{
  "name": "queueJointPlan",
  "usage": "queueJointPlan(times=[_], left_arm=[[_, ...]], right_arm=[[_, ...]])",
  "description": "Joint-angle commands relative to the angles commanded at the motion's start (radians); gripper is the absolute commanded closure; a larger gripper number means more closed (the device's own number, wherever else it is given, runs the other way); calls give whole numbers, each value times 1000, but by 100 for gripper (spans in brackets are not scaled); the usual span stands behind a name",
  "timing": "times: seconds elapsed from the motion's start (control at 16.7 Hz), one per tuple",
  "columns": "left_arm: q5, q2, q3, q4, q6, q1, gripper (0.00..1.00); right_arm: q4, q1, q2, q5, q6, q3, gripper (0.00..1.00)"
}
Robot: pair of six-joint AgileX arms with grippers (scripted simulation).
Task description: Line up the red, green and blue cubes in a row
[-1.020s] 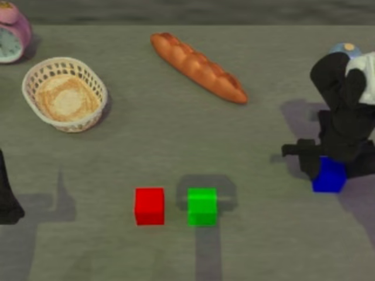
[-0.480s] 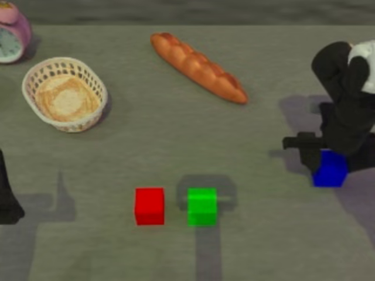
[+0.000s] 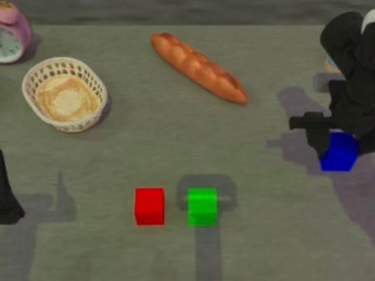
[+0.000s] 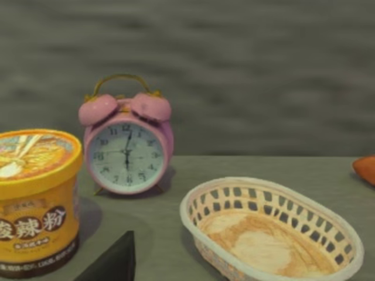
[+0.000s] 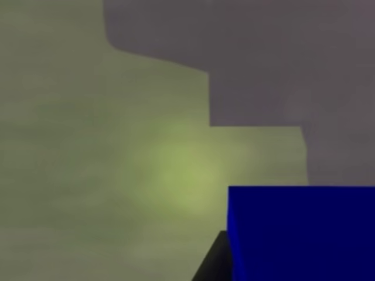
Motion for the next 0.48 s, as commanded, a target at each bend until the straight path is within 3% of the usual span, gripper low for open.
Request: queueJointPlan(times=[0.24, 0.48], left_arm=[[0, 0, 0, 0, 0, 0, 0], [0, 0, 0, 0, 0, 0, 0]], right_arm=[[-9, 37, 5, -1, 40, 9, 100], [-48, 206, 1, 3, 184, 38, 100]])
